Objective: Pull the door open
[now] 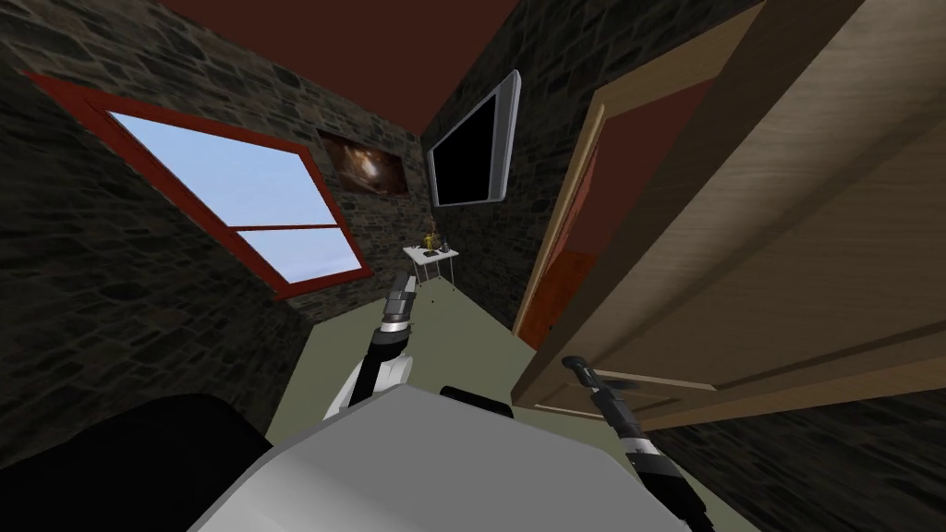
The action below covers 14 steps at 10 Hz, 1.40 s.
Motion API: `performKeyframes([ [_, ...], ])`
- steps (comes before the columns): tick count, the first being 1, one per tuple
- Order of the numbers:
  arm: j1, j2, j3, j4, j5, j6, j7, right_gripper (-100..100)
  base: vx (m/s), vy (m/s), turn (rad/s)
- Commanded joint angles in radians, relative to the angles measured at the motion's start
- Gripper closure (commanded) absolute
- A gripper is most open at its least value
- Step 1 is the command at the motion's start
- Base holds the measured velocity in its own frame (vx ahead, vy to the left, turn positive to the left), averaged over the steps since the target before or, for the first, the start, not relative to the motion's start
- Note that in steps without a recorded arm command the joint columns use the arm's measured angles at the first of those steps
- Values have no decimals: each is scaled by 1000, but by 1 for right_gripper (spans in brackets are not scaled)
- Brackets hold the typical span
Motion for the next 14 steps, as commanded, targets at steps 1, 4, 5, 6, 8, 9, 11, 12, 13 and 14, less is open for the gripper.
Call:
performKeyframes([
  [1,-21,18,-2,2,5,26,15,100,-200,-84,123],
  [4,-62,45,-12,3,8,73,37,100,-221,-94,146],
  [5,-77,54,-15,3,10,90,45,100,-203,-79,134],
  [6,-92,64,-19,4,11,108,53,100,-245,-89,159],
  [8,-124,84,-26,4,14,144,70,100,-222,-103,181],
  [9,-139,95,-30,4,15,162,79,100,-214,-111,165],
  [11,-171,115,-38,5,18,198,96,100,-199,-74,159],
  [12,-186,125,-41,5,20,216,104,100,-243,-106,167],
  [13,-201,134,-45,6,21,232,112,100,-239,-103,137],
  [14,-215,143,-48,6,22,249,119,100,-213,-108,157],
])
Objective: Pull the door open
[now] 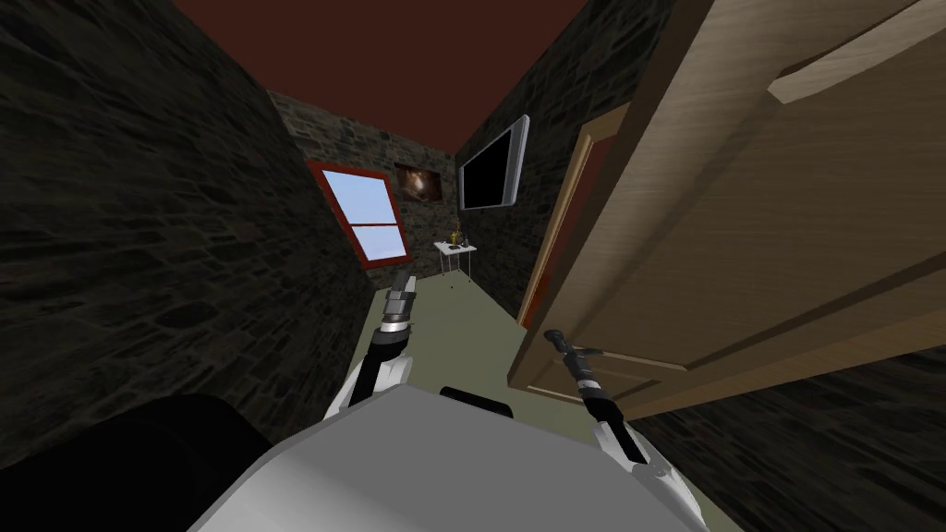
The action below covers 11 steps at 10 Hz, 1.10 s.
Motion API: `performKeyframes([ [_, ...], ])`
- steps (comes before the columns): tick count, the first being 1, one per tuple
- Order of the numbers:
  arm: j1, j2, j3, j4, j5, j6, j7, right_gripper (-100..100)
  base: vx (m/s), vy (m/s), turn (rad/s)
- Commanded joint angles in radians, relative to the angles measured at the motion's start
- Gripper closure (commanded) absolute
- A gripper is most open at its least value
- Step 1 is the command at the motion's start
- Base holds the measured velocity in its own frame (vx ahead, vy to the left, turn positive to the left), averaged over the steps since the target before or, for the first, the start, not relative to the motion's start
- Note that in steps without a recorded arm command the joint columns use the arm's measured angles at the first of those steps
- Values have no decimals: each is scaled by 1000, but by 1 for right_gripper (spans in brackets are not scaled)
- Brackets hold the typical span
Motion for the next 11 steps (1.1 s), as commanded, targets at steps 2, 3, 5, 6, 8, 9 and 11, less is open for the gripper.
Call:
performKeyframes([
  [2,-12,27,1,-26,6,44,18,100,-147,-69,80],
  [3,-24,34,-2,-25,7,57,25,100,-171,-89,98],
  [5,-45,47,-7,-25,9,81,36,100,-175,-100,117],
  [6,-57,55,-10,-25,10,95,42,100,-153,-109,99],
  [8,-64,52,-13,-13,9,94,40,100,-105,-85,73],
  [9,-45,30,-2,-7,12,64,15,100,-131,8,220],
  [11,-34,17,3,-4,14,46,2,100,-187,-57,142],
])
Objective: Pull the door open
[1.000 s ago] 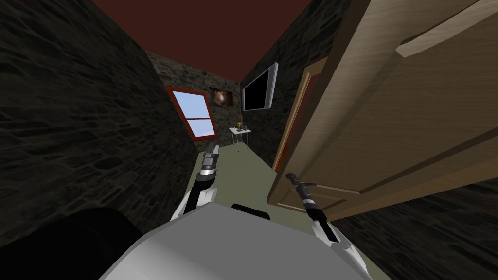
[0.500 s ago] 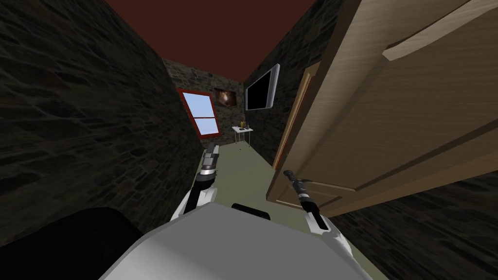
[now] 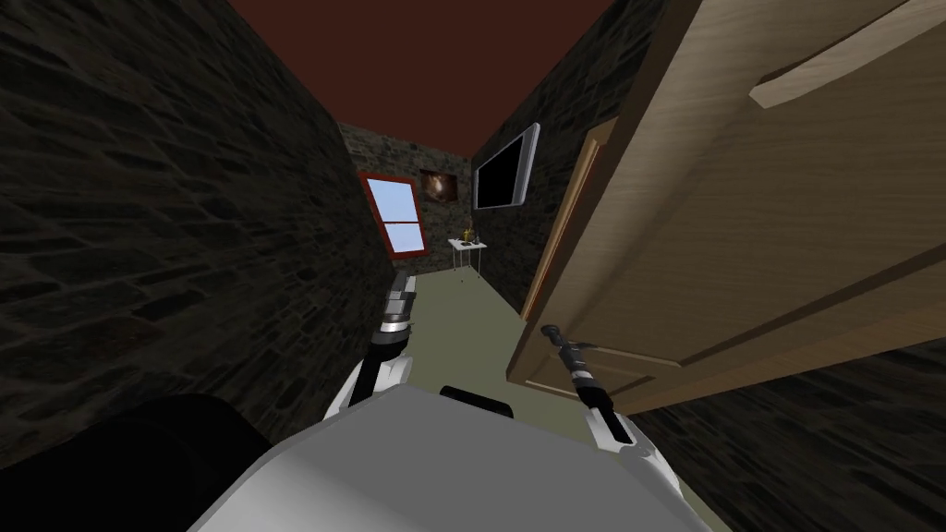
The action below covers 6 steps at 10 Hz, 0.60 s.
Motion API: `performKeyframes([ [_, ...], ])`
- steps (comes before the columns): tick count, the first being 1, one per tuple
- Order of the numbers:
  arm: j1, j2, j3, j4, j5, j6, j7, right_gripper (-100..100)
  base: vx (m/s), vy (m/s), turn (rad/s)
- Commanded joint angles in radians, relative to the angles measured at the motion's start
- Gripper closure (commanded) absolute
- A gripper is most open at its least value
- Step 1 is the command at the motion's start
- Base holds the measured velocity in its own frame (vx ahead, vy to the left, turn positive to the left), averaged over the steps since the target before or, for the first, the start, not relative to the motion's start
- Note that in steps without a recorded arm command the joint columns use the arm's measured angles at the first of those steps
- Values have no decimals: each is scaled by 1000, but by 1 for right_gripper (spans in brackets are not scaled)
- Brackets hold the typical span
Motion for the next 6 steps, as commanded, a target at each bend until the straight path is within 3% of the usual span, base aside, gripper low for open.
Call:
performKeyframes([
  [1,26,-14,13,-5,5,-27,-19,100,-170,-59,152],
  [6,60,-57,30,5,10,-86,-64,100,-129,-51,115],
])
